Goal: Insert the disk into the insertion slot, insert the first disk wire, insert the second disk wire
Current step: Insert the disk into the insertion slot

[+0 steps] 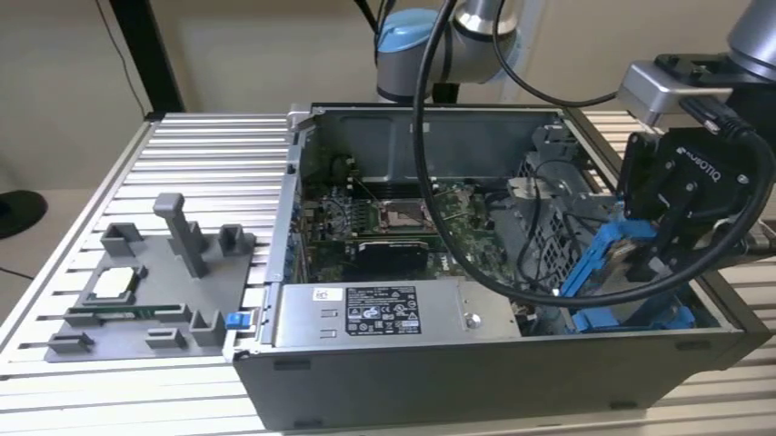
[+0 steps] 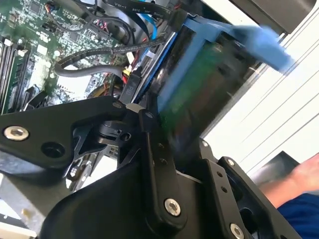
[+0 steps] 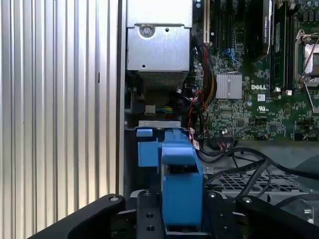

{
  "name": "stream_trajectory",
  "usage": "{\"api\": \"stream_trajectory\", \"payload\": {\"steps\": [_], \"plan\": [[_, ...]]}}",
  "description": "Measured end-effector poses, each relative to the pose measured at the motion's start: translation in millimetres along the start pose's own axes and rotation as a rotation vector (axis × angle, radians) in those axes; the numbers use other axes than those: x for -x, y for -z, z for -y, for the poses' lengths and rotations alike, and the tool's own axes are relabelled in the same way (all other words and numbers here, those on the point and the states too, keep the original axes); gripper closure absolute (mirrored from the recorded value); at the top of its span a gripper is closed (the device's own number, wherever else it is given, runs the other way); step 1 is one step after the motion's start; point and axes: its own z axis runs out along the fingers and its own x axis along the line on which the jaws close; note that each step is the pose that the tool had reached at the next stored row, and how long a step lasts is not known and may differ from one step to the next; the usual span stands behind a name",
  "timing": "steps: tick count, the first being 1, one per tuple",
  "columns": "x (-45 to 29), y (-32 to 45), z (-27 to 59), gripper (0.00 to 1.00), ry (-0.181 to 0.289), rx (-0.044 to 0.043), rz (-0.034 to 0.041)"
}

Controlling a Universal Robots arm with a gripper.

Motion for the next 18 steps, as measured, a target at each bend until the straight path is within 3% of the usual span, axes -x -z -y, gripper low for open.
{"api": "stream_trajectory", "payload": {"steps": [18], "plan": [[0.0,7.8,-0.5,0.00,0.000,0.0000,-0.0005]]}}
